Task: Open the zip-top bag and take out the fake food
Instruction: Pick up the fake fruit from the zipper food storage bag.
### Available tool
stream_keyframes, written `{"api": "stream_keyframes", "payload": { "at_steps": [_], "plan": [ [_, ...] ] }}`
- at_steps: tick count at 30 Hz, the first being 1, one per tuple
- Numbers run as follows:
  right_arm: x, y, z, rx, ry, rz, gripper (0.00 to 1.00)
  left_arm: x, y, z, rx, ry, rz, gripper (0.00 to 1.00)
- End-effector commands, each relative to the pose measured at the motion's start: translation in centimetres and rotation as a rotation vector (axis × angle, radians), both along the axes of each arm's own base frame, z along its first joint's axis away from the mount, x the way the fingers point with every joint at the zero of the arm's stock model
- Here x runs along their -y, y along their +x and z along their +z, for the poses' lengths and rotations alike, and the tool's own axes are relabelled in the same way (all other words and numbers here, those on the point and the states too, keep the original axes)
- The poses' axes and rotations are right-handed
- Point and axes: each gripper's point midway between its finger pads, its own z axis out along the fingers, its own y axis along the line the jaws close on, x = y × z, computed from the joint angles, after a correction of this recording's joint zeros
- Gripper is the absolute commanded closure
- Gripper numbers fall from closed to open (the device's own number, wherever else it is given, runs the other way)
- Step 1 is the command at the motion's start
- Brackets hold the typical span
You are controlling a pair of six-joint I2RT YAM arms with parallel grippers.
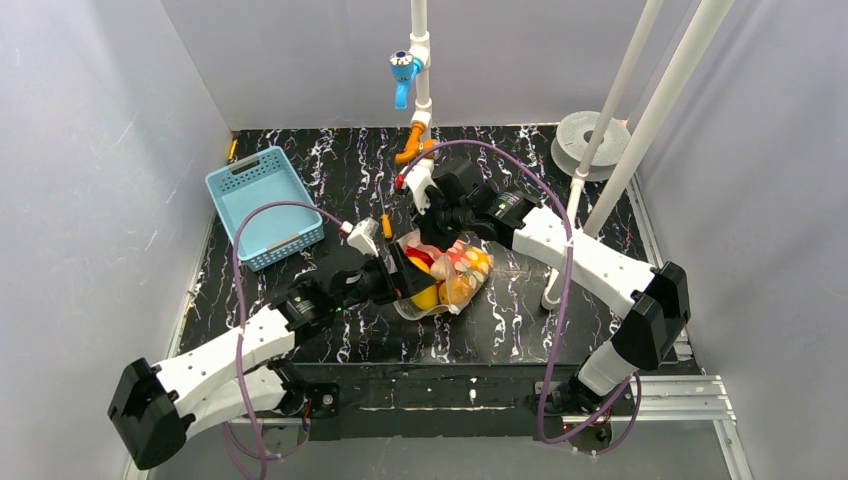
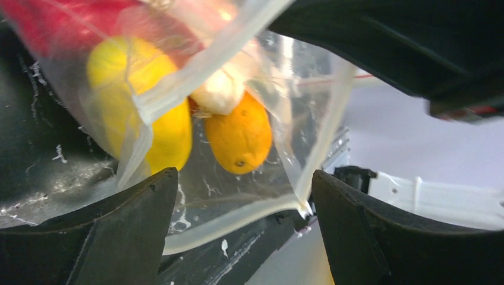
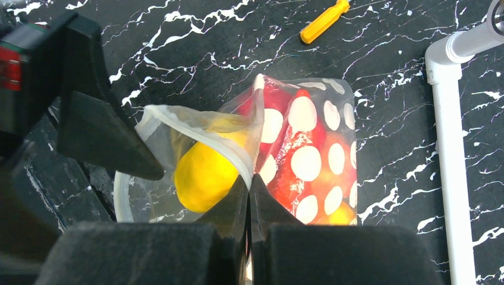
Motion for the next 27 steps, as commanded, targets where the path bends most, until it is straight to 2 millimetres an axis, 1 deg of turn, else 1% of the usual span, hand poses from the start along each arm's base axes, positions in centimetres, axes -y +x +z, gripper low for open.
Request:
{"api": "stream_keyframes", "payload": {
  "at_steps": [1,3,6,11,13,16,20,23,27],
  "plan": [
    [-1.0,0.5,2.3,0.035,0.063,0.001,0.99,-0.6,2.1,-1.1,-0.045,0.090,0.154,0.18],
    [-1.1,0.5,2.3,0.035,0.064,0.001,0.99,-0.9,2.3,-2.2,-0.075,0.140,0.190,0.18],
    [-1.2,0.3,2.3,0.034,0.065,0.008,0.99,-1.4,2.6,-3.2,-0.086,0.188,0.232,0.17],
    [-1.7,-0.2,2.2,0.025,0.067,0.026,0.99,-2.5,3.6,-3.8,-0.024,0.265,0.266,0.18],
    [-1.8,-0.3,2.2,0.022,0.068,0.027,0.99,-2.2,3.9,-3.4,0.036,0.265,0.234,0.21],
    [-1.7,-0.3,2.2,0.024,0.067,0.024,0.99,-0.5,3.7,-1.7,0.163,0.185,0.125,0.28],
    [-1.6,-0.2,2.2,0.030,0.065,0.017,0.99,0.7,3.1,-0.3,0.231,0.118,0.045,0.30],
    [-1.7,-0.2,2.2,0.028,0.066,0.018,0.99,0.5,3.5,-0.2,0.244,0.131,0.060,0.29],
    [-1.7,-0.2,2.3,0.029,0.068,0.018,0.99,-0.2,4.7,-1.2,0.257,0.190,0.121,0.31]
  ]
}}
